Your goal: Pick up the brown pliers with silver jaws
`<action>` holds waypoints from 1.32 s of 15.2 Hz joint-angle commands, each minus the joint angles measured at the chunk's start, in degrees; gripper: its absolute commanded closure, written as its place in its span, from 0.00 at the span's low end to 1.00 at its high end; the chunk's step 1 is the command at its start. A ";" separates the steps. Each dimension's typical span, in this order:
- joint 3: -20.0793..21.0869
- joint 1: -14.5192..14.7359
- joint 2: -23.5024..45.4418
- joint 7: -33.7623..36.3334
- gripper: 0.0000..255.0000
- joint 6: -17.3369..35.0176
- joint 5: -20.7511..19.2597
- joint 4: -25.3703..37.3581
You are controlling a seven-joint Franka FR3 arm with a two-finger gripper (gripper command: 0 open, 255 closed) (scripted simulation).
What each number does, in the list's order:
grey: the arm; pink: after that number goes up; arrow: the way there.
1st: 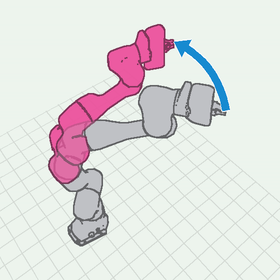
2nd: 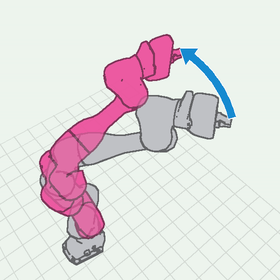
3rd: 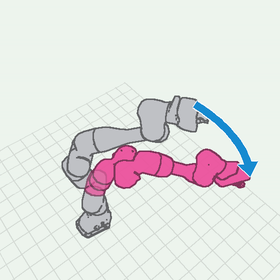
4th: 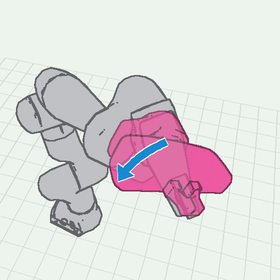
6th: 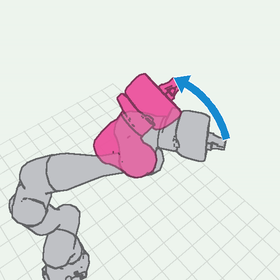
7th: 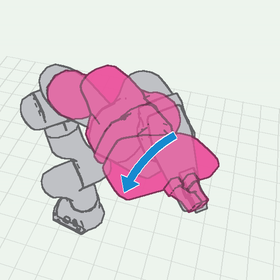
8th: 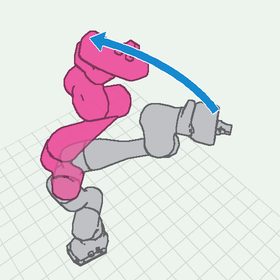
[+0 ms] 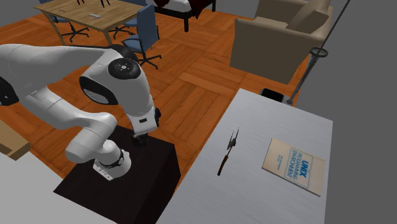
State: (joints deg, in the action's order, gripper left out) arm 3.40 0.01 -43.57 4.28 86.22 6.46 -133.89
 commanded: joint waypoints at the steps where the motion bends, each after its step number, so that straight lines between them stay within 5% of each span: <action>1: 0.00 0.00 0.00 0.00 0.00 0.00 0.00 0.00; 10: -10.66 6.62 13.14 -30.83 0.00 16.09 -1.29 4.40; 20: -18.86 15.18 31.75 -65.54 0.00 23.63 8.67 19.66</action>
State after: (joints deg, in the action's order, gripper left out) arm -14.99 14.30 -13.74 -57.56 109.71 13.68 -116.31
